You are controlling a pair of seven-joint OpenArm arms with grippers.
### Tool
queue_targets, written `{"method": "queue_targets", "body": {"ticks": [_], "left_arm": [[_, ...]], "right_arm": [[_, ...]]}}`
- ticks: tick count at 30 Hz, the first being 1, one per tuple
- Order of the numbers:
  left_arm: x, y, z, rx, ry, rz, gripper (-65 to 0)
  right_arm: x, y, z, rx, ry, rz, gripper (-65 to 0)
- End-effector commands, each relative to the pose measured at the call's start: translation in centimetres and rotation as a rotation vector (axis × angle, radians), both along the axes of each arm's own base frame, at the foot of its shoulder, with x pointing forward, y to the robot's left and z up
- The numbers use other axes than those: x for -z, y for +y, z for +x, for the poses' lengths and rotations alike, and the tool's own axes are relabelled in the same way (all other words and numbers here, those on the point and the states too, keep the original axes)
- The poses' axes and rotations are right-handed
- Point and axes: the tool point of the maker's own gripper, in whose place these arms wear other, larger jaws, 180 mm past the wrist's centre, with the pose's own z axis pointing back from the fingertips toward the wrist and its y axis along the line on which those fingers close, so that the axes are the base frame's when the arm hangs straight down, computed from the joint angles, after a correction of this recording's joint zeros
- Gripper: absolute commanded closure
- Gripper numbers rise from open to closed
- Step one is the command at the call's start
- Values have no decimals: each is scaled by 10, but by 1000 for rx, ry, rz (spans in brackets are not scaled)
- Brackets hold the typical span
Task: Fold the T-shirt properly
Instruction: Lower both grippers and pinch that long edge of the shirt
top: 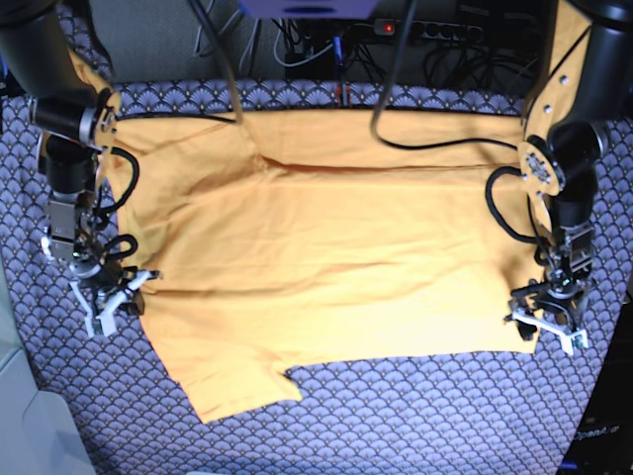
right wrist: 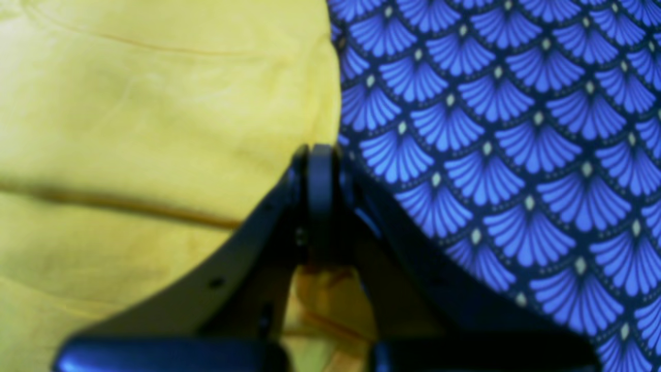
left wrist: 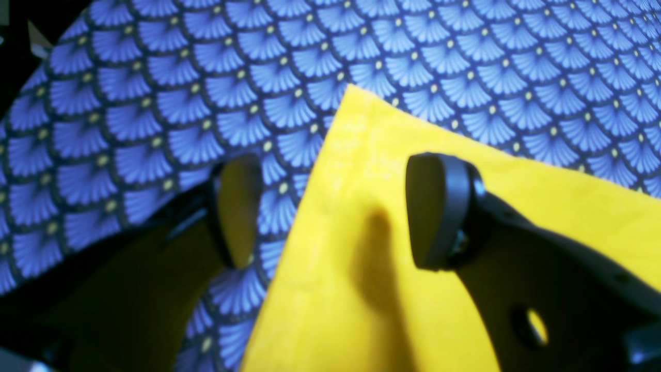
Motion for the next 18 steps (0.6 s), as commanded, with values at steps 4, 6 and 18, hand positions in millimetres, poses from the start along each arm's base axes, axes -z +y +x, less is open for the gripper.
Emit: {"method": "queue_targets", "body": {"ticks": [4, 6, 18], "left_arm": [[-12, 3, 8, -15, -74, 8, -425], [-3, 1, 3, -16, -67, -4, -425], [3, -2, 0, -16, -55, -15, -421]], "right_arm": [[-26, -9, 16, 10, -75, 0, -3], [-26, -10, 16, 10, -75, -2, -3], [-26, -15, 15, 15, -72, -10, -3]]}}
